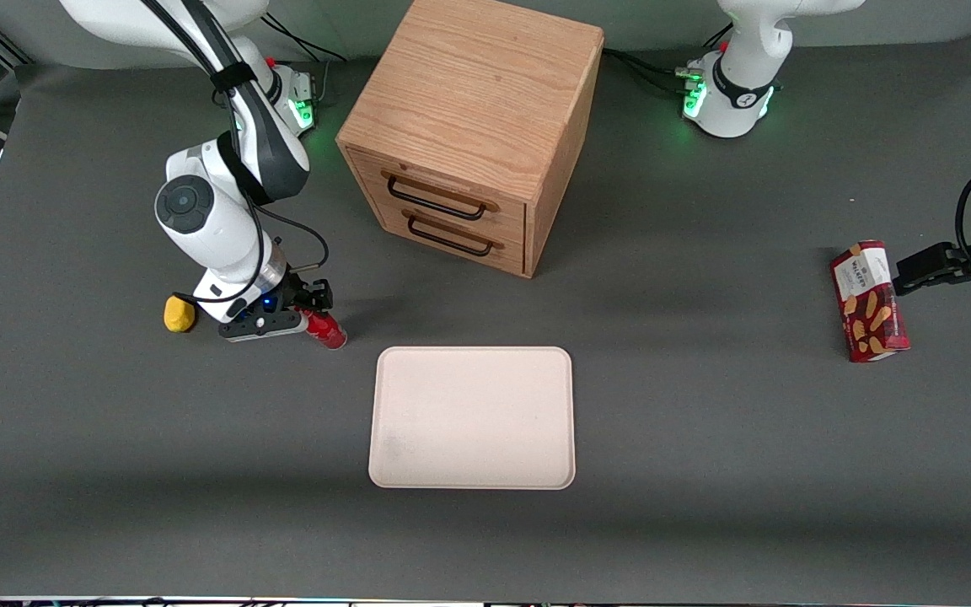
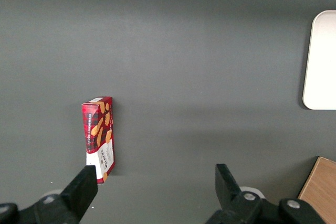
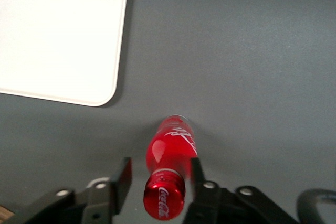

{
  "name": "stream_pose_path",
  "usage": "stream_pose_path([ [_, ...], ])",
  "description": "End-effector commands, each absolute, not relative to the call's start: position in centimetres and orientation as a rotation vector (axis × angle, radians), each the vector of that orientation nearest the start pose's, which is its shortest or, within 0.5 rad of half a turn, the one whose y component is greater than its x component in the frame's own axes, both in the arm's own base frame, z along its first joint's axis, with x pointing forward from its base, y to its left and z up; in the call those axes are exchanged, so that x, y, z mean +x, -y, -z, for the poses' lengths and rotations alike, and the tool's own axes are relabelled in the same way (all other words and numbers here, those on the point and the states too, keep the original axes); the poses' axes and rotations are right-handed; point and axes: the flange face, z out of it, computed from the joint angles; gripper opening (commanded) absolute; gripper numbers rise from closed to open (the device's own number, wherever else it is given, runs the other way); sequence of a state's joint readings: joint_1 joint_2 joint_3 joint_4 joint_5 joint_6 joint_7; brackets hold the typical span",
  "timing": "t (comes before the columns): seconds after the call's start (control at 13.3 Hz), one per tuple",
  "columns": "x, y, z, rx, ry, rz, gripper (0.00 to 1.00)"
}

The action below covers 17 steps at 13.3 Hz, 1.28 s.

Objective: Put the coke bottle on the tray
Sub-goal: 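Close the right gripper around the bottle's body, then lift the bottle and carry it over the white tray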

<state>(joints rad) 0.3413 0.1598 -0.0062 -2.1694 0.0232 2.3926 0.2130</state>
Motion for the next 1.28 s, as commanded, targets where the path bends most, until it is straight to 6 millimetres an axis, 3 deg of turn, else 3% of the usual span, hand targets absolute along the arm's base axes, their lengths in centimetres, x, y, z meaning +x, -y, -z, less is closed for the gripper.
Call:
stream_pose_path([
  [0.0, 53.0, -18.4, -33.2, -3.095, 0.15, 0.073, 0.05],
  [0.23, 53.1, -18.3, -33.6, -3.096, 0.146, 0.064, 0.0],
  [0.38, 53.7, -18.5, -35.3, -3.097, 0.144, 0.054, 0.0],
  [0.75, 56.0, -17.8, -44.6, -3.108, 0.12, -0.042, 0.0],
  [1.13, 55.7, -16.8, -56.2, -3.114, 0.142, -0.044, 0.0],
  [1.2, 55.3, -16.7, -57.8, -3.114, 0.144, -0.046, 0.0],
])
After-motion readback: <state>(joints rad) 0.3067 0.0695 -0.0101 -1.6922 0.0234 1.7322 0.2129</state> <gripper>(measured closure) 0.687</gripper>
